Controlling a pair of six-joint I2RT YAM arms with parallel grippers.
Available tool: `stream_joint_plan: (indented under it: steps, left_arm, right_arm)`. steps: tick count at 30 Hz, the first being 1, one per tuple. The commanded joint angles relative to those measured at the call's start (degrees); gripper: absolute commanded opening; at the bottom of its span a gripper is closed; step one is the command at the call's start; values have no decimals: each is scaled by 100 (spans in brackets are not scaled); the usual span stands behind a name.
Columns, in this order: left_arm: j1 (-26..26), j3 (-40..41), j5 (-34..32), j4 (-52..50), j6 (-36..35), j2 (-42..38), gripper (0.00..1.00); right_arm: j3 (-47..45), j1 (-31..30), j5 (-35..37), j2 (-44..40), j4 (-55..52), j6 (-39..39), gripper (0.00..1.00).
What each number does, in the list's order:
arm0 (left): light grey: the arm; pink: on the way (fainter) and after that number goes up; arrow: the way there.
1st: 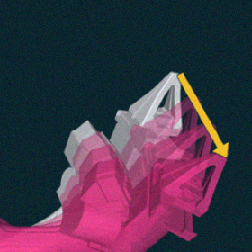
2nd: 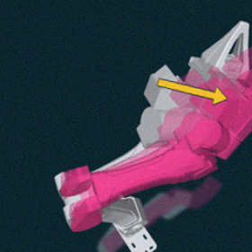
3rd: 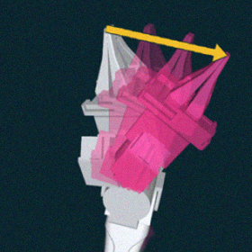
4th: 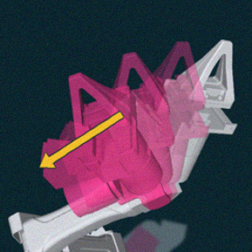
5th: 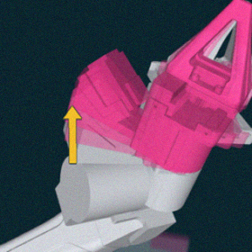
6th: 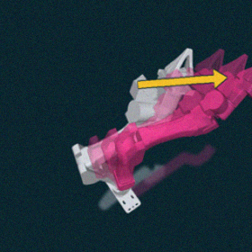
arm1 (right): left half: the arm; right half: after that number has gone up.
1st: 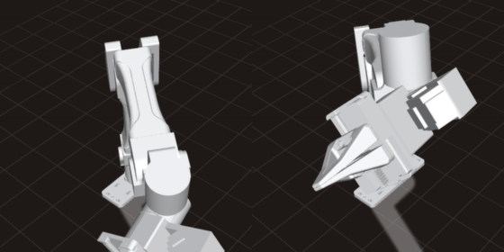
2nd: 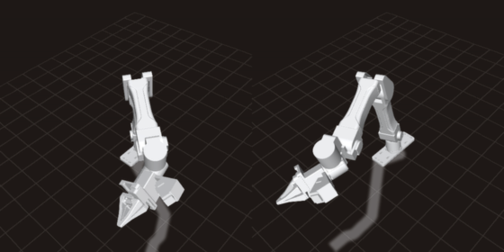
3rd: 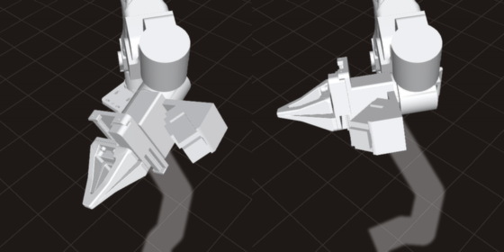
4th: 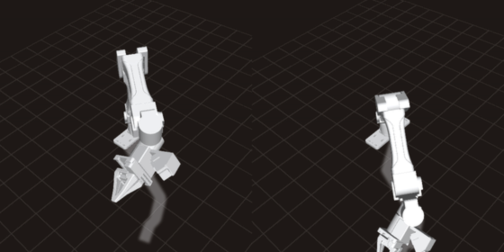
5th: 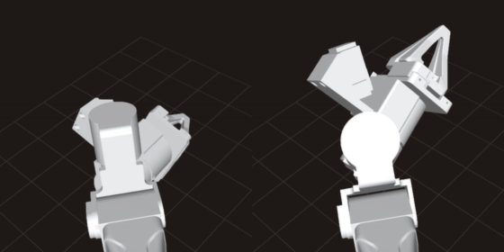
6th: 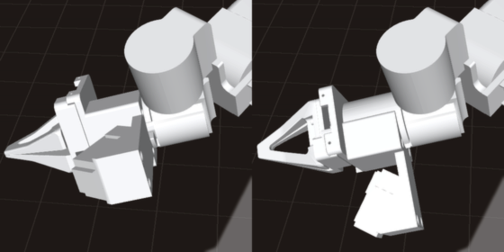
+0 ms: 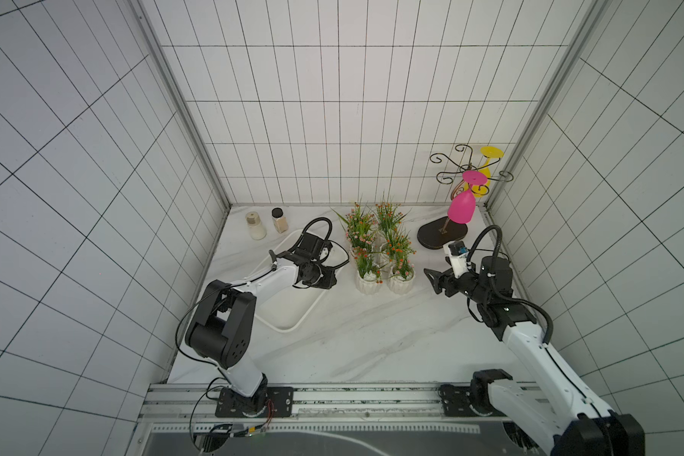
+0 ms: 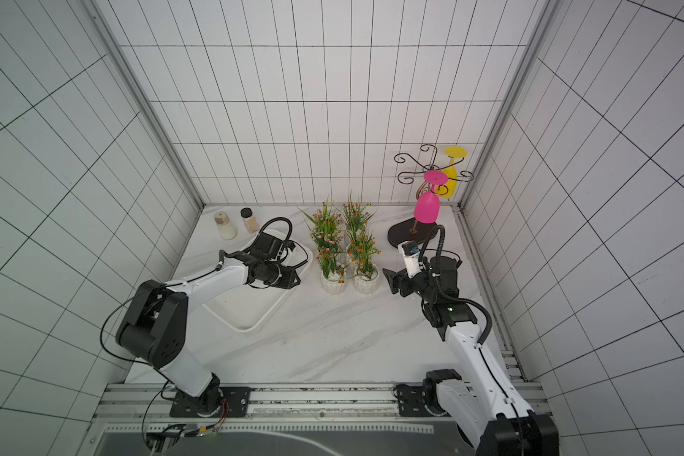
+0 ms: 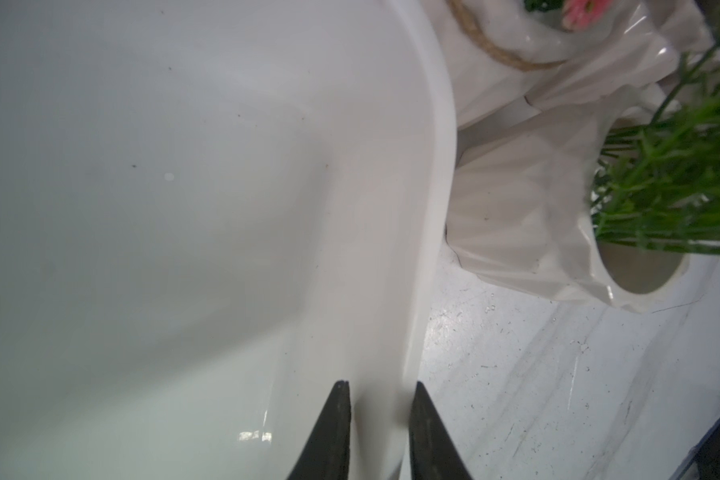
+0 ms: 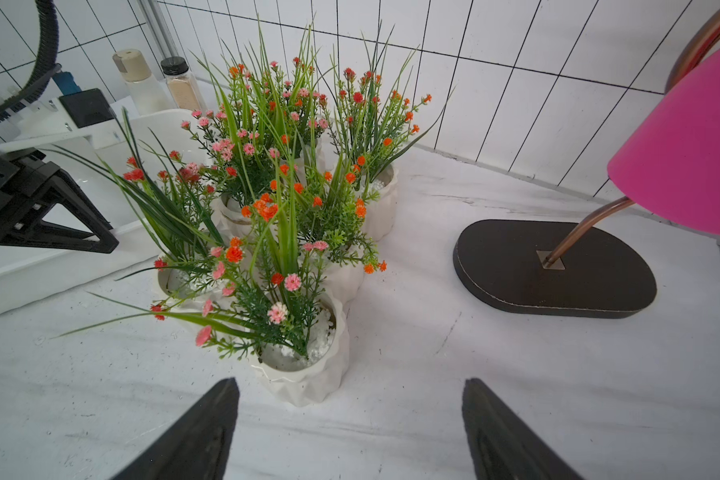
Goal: Put the potted gypsophila into the storage box
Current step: Adjust the storage box at the center of the board.
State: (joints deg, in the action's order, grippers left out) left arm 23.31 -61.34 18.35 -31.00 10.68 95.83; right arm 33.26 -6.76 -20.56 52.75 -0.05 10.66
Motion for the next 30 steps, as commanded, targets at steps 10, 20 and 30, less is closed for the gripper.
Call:
stream_joint_plan:
  steps: [10,20,30]
  left_arm:
    - [8,-751,160,345,326,515,12]
    - [-10,-1284,179,839,1153,1152,2]
    - [-152,-1549,69,1457,2829,1432,0]
  right_arm:
    - [-319,-40,133,-41,-5,-186,85]
    - [-434,-36,-62,-72,32,-256,85]
    - [-521,-40,-141,-171,76,-371,85]
